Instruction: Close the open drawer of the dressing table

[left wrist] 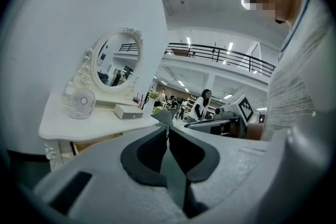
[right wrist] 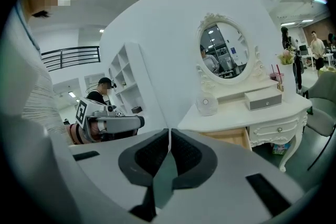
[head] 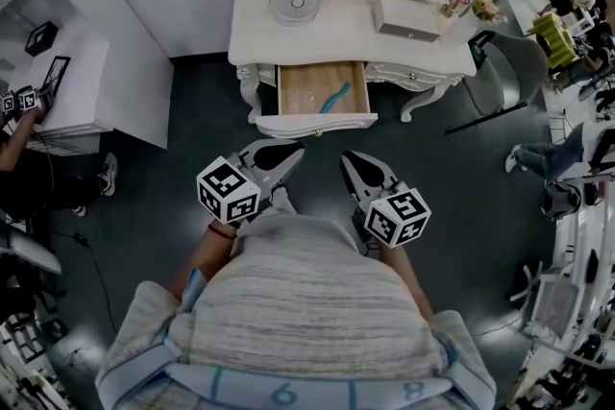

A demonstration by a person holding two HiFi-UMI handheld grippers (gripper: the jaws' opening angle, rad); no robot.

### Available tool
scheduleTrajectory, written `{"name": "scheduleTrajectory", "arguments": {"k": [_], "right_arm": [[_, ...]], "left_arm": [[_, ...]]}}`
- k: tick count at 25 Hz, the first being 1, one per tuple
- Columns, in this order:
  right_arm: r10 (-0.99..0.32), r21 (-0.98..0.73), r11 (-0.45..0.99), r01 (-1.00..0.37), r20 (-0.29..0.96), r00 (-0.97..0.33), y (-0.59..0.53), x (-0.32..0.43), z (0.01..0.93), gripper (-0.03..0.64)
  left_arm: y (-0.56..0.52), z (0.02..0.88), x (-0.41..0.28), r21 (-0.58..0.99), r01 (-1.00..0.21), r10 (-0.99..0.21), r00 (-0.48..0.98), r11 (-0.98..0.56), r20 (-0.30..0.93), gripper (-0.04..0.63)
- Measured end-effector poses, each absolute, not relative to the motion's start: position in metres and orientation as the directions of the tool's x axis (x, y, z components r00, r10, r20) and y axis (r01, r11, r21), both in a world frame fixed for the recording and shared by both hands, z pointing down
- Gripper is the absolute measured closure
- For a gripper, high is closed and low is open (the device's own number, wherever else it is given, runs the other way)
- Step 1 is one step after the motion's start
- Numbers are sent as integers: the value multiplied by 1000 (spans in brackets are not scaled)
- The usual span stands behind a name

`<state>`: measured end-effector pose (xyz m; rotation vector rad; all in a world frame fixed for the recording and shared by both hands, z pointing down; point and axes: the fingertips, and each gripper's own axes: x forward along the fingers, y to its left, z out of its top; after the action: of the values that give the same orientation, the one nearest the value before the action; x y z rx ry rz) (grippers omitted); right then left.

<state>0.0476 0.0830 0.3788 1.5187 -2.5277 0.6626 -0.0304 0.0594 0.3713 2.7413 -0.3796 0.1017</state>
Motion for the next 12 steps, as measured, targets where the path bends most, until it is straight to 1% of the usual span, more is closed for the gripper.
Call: {"name": "scheduleTrajectory", "arguments": {"k": [7, 12], "right_arm": [[-811, -292, 381, -877, 350, -469, 32, 31, 390, 604], [-787, -299, 368, -880, 405, -466, 14, 25, 416, 604]], "left_arm": [[9, 379, -45, 356, -251, -224, 968, -900, 116, 578], [-4, 393, -42, 374, -226, -191, 973, -899, 130, 578]]}}
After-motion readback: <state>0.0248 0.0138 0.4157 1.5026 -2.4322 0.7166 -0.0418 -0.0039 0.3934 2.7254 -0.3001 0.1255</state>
